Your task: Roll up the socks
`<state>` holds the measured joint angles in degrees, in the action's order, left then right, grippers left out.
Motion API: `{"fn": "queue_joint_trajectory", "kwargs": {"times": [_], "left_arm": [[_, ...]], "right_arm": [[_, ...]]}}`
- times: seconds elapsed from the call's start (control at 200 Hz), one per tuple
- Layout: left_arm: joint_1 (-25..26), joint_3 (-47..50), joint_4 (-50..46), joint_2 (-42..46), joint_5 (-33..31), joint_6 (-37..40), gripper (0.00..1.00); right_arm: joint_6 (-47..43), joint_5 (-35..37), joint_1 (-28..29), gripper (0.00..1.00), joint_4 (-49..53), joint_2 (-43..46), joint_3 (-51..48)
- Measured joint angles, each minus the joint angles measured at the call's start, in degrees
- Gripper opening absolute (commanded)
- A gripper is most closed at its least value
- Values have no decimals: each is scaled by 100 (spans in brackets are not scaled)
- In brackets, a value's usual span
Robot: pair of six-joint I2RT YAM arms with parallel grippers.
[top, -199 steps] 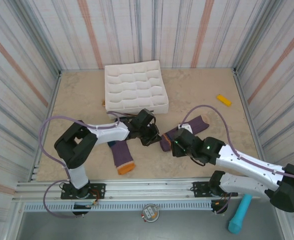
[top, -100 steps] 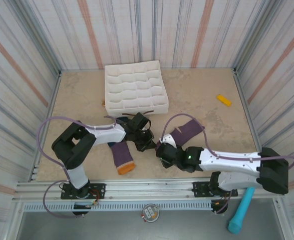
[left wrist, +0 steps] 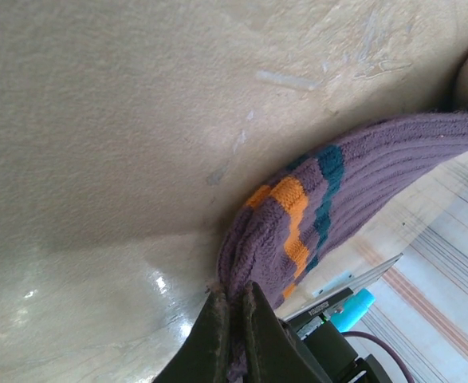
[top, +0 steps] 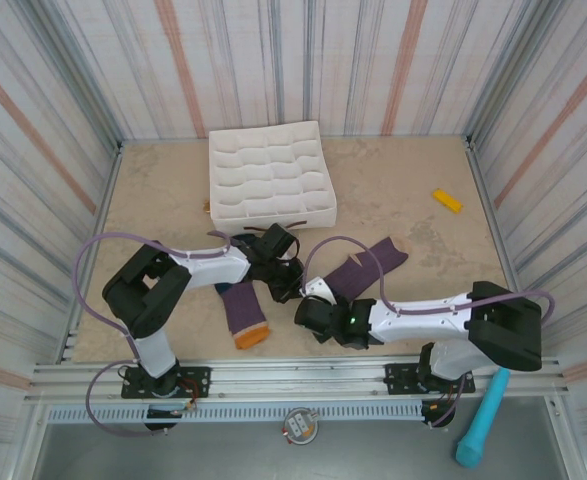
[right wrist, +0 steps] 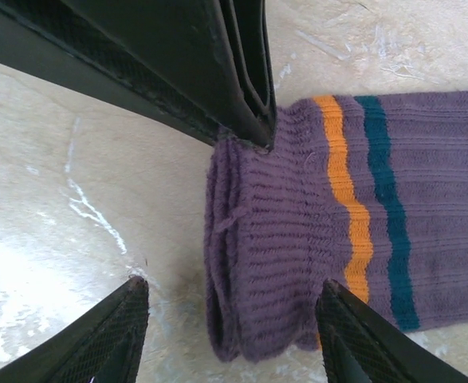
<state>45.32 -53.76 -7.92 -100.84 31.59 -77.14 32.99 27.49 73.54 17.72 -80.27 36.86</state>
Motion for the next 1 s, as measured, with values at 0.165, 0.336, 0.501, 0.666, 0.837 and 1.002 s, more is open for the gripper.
{"fn": "queue_joint_trajectory", "kwargs": {"times": [0.165, 0.336, 0.501, 0.666, 0.837, 1.002], "left_arm": [[0, 0, 0, 0, 37, 0, 0], [0, 0, 2, 0, 37, 0, 0], [0, 0, 2, -2, 37, 0, 0], [-2, 0, -9, -2, 15, 28, 15], [0, -33, -227, 2, -168, 142, 53], [0, -111, -481, 195, -509, 234, 63]], "right_arm": [[-68, 149, 0, 52, -26, -87, 0], [-74, 216, 0, 40, -125, -157, 0], [-101, 232, -9, 18, -190, -227, 0], [-146, 59, -166, 0, -299, -219, -9], [-157, -389, -551, 0, -542, 20, -293], [-157, -837, -927, 0, -516, 245, -400]]}}
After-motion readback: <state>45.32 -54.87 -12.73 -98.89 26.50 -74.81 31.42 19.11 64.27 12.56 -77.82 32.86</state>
